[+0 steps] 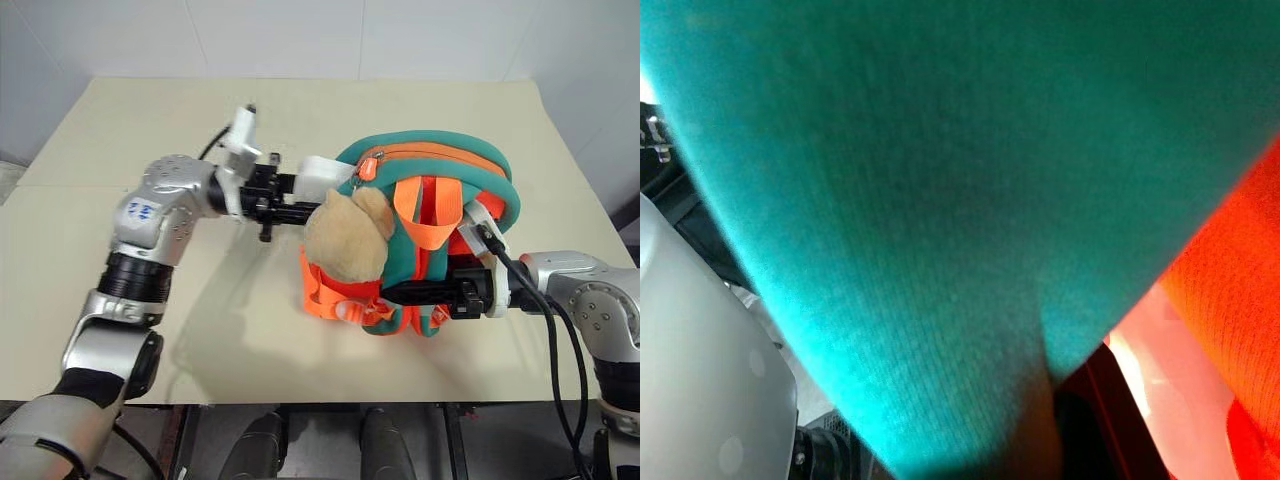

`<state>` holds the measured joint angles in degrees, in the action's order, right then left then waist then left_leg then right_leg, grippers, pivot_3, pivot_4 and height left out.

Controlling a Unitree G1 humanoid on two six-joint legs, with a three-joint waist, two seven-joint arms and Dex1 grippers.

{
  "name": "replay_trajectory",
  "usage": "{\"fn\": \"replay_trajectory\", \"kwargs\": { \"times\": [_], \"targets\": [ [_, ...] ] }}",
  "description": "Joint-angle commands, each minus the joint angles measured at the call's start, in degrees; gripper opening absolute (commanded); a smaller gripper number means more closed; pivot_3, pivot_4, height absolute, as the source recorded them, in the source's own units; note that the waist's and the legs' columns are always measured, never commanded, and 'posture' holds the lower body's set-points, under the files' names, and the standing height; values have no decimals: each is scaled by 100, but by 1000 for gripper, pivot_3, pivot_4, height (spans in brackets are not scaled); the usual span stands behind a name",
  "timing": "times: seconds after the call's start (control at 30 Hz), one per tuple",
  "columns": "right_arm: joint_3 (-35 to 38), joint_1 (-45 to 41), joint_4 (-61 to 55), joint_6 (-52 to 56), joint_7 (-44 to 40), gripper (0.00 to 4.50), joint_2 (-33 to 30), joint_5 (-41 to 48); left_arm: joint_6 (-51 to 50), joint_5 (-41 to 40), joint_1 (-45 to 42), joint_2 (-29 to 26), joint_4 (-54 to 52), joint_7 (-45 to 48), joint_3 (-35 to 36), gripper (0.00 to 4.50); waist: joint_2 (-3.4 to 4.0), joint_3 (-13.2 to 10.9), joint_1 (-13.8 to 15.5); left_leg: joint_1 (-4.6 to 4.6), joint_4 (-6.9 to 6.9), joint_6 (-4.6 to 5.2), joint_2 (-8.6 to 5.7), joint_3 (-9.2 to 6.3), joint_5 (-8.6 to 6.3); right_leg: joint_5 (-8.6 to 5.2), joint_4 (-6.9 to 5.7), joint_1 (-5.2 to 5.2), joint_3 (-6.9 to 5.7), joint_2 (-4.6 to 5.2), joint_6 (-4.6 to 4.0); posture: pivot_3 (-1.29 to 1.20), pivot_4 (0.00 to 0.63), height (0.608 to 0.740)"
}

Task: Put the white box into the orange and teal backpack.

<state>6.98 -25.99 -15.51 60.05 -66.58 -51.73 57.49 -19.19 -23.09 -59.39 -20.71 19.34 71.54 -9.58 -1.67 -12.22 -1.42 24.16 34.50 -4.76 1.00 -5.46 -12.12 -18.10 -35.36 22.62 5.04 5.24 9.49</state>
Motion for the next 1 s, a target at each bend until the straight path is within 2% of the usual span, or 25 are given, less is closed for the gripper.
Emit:
{"fn": "replay_trajectory", "kwargs": {
  "times": [0.03, 0.2, 0.27, 0.37, 0.57, 0.63, 0.73, 0.83, 1.0],
  "targets": [
    [69, -86, -213, -69, 67, 50, 78, 103, 654, 551, -445, 350, 370, 69, -417, 1362, -1, 0, 10, 2, 6, 0, -1, -1, 0, 0, -1, -1, 0, 0, 0, 0, 150, 740],
    [95, 4, -320, -125, 221, 50, 199, 100, 1339, 897, -654, 845, 1068, -97, -381, 1362, 0, 0, 17, 2, 22, 4, -5, -1, -2, 2, -6, -5, 2, 2, 4, 0, 150, 740],
    [141, 52, -355, -127, 266, 50, 218, 121, 1132, 738, -593, 816, 940, -14, -205, 2072, 0, -1, 17, 4, 24, 4, -5, -2, -2, 2, -8, -5, 2, 2, 5, 0, 150, 740],
    [191, 141, -379, -157, 284, 50, 202, 116, 1055, 555, -517, 653, 775, -84, 170, 2820, 1, -2, -15, 4, 23, 5, -5, -3, -3, 2, -10, -4, 2, 2, 5, 0, 150, 740],
    [173, 191, -291, -278, 253, 50, 183, 42, 632, 203, -252, -350, 339, 404, 669, 4408, 9, -6, -62, 0, 23, 3, -3, -3, -1, 0, -33, 6, 5, -2, 4, 0, 150, 740],
    [139, 176, -261, -308, 243, 50, 191, 21, 514, 109, -172, -611, 259, 533, 769, 4462, 10, -6, -48, 0, 25, 2, -3, -4, 1, 0, -35, 6, 5, -2, 4, 0, 150, 740],
    [43, 124, -183, -373, 194, 50, 216, -70, -693, -867, -23, -1107, -260, 1024, 1247, 4462, 10, -6, -16, 1, 35, 2, -3, -5, 1, 0, -38, 2, 4, -1, 4, 0, 150, 740],
    [-28, 71, -106, -417, 136, 50, 238, -152, -1295, -1245, 154, -1490, -770, 1188, 1382, 4462, 9, -6, -3, 3, 39, 3, -4, -13, 0, 0, -37, -5, 1, -1, 4, 0, 150, 740],
    [-161, -30, 21, -504, 39, 50, 279, -278, -1992, -1753, 385, -1487, -1688, 966, 1339, 4462, 9, -6, -15, 1, 48, 3, -4, -14, 0, 0, -44, -7, 2, -2, 4, 0, 150, 740]
  ]
}}
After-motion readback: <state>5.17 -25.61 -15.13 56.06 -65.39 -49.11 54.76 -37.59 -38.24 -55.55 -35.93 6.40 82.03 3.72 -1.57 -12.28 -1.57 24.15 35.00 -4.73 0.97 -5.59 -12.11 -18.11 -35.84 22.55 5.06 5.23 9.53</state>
